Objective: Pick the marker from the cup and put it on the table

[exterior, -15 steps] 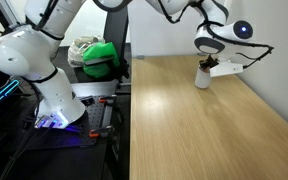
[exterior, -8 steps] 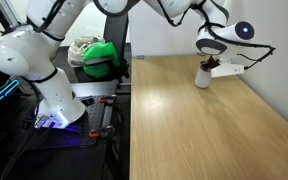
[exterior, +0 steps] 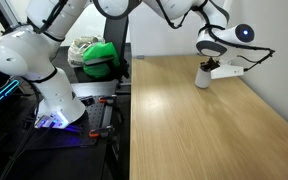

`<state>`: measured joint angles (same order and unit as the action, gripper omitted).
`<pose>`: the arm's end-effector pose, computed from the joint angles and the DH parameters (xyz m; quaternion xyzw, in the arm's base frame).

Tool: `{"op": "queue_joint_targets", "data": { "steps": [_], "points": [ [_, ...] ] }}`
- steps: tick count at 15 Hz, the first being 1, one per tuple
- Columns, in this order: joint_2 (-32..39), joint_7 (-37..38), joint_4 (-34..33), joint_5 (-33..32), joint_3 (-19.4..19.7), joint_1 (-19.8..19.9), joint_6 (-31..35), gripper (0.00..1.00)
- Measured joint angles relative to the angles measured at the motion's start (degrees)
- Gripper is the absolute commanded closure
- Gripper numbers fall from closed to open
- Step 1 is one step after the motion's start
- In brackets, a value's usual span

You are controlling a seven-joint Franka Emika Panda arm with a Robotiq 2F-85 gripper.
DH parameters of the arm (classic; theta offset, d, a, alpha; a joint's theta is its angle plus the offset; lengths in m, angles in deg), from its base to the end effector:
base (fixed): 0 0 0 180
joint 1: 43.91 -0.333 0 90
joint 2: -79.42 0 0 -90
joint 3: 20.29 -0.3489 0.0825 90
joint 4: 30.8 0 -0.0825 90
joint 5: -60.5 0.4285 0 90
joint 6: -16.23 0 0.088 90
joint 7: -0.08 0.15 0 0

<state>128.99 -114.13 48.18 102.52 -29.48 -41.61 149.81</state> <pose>0.8102 0.1044 0.1722 -0.6745 -0.6611 -0.2859 0.1622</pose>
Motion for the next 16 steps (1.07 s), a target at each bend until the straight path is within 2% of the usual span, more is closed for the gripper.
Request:
{"op": "queue_joint_targets", "data": {
  "steps": [6,16],
  "points": [
    [0.02,0.37,0.00,-0.67,-0.29,0.21,0.58,0.64],
    [-0.07,9.02,0.00,-9.49,-1.77,-0.04,3.39,0.65]
  ]
}}
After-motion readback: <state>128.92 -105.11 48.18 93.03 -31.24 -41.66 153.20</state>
